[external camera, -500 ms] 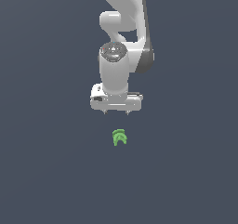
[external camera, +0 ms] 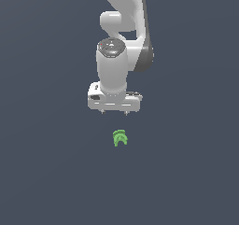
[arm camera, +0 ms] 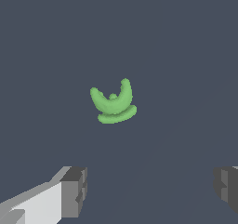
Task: Pick up the object and move it to a goal position.
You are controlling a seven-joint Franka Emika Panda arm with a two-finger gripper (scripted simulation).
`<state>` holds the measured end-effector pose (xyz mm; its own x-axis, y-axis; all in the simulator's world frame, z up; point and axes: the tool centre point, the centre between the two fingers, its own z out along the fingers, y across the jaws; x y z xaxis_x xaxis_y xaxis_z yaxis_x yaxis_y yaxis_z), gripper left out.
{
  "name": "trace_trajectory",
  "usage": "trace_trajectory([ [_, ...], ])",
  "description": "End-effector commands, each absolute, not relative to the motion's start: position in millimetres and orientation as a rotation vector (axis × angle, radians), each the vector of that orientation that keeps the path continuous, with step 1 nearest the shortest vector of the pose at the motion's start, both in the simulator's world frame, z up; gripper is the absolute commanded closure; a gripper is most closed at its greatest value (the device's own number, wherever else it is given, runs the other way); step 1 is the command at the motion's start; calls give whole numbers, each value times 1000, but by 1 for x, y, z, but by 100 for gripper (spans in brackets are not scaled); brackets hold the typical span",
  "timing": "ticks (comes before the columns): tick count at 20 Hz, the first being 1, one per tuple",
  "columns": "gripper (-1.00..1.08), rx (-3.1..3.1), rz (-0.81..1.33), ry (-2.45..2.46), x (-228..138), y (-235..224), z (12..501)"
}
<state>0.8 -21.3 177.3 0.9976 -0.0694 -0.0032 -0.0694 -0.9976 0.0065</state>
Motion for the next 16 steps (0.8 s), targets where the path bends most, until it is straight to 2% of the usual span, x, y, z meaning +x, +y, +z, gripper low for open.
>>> trace_trajectory([
  [1, -92, 3129, 4, -121, 2, -24, 181],
  [9, -92, 3130, 2, -75, 8, -21, 172],
  [16, -92, 3130, 0, 72, 26, -14, 144],
])
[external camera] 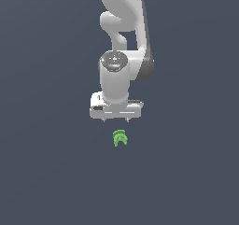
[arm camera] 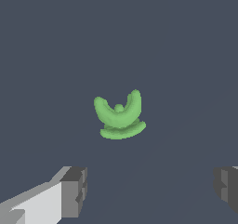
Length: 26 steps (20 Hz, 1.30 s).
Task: Pick up the object and move it to a goal position.
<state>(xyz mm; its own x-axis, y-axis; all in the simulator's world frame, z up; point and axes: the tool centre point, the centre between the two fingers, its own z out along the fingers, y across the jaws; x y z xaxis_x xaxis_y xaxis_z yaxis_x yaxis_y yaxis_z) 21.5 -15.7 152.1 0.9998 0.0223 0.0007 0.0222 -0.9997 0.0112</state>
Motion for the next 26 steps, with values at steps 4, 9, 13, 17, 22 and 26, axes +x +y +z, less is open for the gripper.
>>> trace_trajectory([
  [4, -92, 3128, -1, 185, 38, -7, 122],
  [9, -92, 3126, -1, 281, 48, -1, 101],
  [13, -92, 3125, 0, 321, 51, 1, 92],
  [17, -92, 3125, -2, 324, 51, 1, 91],
  [22, -92, 3125, -2, 325, 51, 1, 81],
  [26, -92, 3124, -1, 327, 51, 1, 61],
])
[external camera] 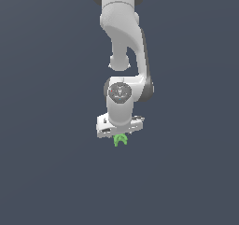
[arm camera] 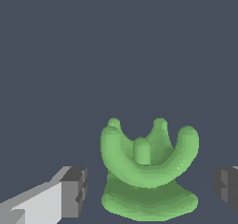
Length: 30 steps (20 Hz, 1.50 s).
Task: Pick up the object and move it to a goal position.
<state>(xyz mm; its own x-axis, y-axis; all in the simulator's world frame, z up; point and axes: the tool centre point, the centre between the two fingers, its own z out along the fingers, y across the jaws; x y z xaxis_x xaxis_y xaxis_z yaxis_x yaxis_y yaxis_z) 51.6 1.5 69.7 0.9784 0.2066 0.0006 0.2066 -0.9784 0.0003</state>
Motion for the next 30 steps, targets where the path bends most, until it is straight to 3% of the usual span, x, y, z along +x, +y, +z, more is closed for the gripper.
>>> trace_trajectory([
  [1, -92, 3124, -1, 328, 51, 2, 56],
  [9, -92, 3124, 0, 331, 52, 2, 40],
  [10, 108, 3124, 0, 331, 52, 2, 40],
  [30, 108, 3124, 0, 331, 45, 7, 64],
])
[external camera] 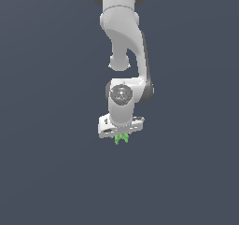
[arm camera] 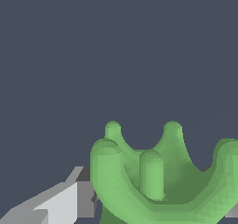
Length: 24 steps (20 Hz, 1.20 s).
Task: Pick up the object and move it to a goal position.
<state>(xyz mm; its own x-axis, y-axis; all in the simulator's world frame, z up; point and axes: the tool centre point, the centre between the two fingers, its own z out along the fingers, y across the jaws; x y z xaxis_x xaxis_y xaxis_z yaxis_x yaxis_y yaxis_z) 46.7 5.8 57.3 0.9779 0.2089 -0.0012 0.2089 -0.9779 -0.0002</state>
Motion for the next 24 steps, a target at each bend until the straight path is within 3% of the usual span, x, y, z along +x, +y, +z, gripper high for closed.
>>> trace_trajectory([
  [1, 108, -3124, 0, -331, 44, 9, 69],
  [9, 108, -3125, 0, -331, 27, 22, 131],
  [24, 108, -3125, 0, -331, -16, 61, 302],
])
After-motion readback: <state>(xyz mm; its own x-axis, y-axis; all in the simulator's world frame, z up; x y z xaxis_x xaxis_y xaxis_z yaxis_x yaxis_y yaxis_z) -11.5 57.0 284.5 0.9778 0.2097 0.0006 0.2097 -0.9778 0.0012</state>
